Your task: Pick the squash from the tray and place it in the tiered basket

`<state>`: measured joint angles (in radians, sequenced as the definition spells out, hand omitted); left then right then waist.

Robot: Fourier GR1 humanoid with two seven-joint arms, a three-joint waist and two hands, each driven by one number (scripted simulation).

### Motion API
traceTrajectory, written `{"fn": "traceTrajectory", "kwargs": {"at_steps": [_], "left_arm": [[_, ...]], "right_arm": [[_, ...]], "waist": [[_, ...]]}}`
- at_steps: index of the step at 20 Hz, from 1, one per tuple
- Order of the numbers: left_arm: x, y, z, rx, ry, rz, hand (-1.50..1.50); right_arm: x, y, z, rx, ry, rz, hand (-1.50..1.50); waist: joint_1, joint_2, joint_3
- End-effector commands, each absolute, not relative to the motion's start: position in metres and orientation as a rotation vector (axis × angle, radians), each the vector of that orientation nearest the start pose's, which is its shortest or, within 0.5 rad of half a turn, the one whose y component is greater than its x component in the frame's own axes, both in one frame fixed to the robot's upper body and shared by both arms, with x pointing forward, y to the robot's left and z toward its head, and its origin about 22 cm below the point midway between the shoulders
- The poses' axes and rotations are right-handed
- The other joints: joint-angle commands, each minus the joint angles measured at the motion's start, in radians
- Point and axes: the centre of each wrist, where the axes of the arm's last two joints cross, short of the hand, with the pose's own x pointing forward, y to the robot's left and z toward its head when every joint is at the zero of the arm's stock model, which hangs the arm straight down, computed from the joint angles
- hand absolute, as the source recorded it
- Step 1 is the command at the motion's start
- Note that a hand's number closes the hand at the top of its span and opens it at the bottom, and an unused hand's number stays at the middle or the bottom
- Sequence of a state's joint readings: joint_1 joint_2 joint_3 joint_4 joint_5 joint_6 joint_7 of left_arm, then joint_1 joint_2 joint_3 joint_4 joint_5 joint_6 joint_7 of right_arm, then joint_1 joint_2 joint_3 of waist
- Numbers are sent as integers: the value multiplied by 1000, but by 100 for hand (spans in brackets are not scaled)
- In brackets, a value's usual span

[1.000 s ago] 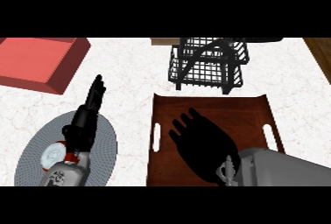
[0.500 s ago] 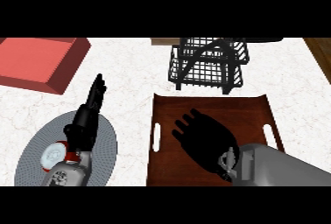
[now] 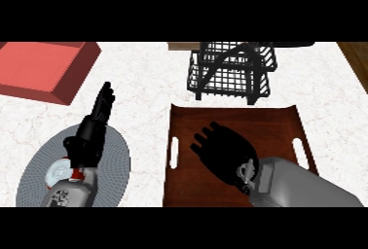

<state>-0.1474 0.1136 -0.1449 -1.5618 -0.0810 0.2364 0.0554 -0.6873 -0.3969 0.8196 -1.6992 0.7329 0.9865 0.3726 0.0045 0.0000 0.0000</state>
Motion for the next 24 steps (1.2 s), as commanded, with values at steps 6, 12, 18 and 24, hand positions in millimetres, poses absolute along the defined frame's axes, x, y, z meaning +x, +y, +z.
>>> {"fn": "traceTrajectory", "kwargs": {"at_steps": [6, 12, 18, 24], "left_arm": [[284, 181, 31, 175, -1674, -128, 0], [275, 189, 44, 177, -1655, -127, 0], [265, 204, 35, 190, -1665, -112, 0], [287, 206, 41, 191, -1664, -129, 0]], "right_arm": [[264, -71, 107, -627, -823, 2352, -150], [285, -79, 98, -627, -824, 2342, -150], [274, -66, 64, -609, -816, 2347, -150], [285, -90, 72, -582, -842, 2325, -150]], "waist": [[-3, 1, 0], [2, 1, 0], [2, 1, 0], [-2, 1, 0]]}}
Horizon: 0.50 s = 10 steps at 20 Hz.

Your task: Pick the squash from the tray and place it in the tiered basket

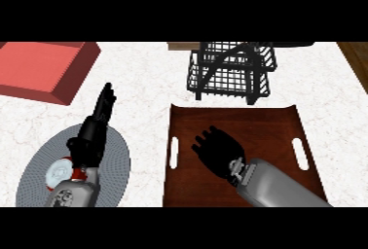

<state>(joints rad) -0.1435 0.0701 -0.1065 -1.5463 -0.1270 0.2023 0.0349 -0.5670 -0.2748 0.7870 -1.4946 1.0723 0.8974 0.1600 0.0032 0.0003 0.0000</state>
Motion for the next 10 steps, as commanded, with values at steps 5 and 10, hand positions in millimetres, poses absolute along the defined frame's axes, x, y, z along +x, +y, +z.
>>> {"fn": "traceTrajectory", "kwargs": {"at_steps": [5, 10], "left_arm": [[279, 195, 34, 185, -1654, -95, 0], [270, 199, 25, 195, -1664, -100, 0]], "right_arm": [[277, -109, 49, -555, -855, 2302, -150], [262, -78, 34, -589, -970, 2247, 150]], "waist": [[-2, 0, 0], [0, 0, 0]]}}
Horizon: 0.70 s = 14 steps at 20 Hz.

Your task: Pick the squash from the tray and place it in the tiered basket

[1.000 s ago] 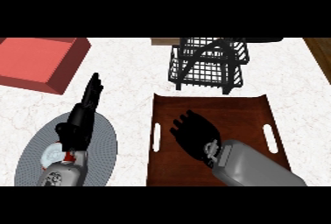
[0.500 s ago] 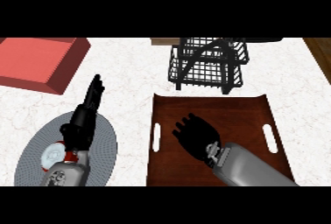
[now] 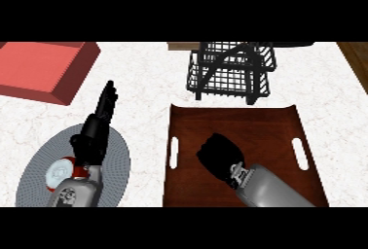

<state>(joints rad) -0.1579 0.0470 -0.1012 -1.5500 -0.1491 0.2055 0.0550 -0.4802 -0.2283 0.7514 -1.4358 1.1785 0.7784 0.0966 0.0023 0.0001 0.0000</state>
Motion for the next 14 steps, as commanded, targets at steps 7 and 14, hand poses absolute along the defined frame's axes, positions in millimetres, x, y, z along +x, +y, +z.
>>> {"fn": "traceTrajectory", "kwargs": {"at_steps": [7, 14], "left_arm": [[283, 196, 28, 171, -1675, -109, 0], [277, 201, 34, 205, -1669, -79, 0]], "right_arm": [[279, -76, 21, -672, -1133, 2371, 150], [294, -63, 32, -906, -881, 1825, 150]], "waist": [[4, 2, 0], [-13, 2, 0]]}}
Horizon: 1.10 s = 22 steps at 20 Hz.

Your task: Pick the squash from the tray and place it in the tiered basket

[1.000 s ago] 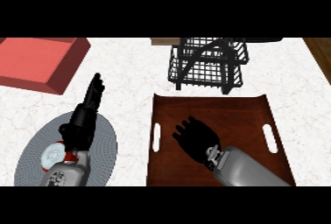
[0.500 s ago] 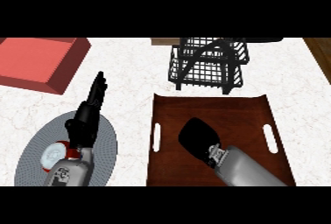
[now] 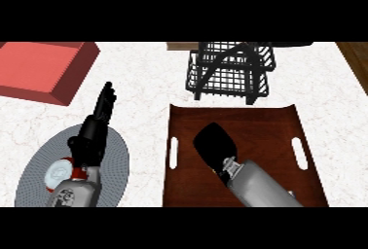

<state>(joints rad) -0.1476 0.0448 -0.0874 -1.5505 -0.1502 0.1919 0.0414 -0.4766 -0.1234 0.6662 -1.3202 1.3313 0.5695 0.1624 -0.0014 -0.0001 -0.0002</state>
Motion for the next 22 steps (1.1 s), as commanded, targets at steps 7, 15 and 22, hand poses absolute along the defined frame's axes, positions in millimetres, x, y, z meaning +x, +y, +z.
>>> {"fn": "traceTrajectory", "kwargs": {"at_steps": [7, 15, 22], "left_arm": [[274, 198, 30, 180, -1662, -148, 0], [277, 195, 30, 168, -1665, -148, 0], [286, 188, 43, 166, -1676, -133, 0]], "right_arm": [[306, -68, 59, -1183, -723, 1300, 150], [304, -17, 154, -1388, -846, 1014, 150], [301, 4, 229, -1439, -978, 859, 150]], "waist": [[48, 1, 1], [50, -7, -2], [33, -9, -2]]}}
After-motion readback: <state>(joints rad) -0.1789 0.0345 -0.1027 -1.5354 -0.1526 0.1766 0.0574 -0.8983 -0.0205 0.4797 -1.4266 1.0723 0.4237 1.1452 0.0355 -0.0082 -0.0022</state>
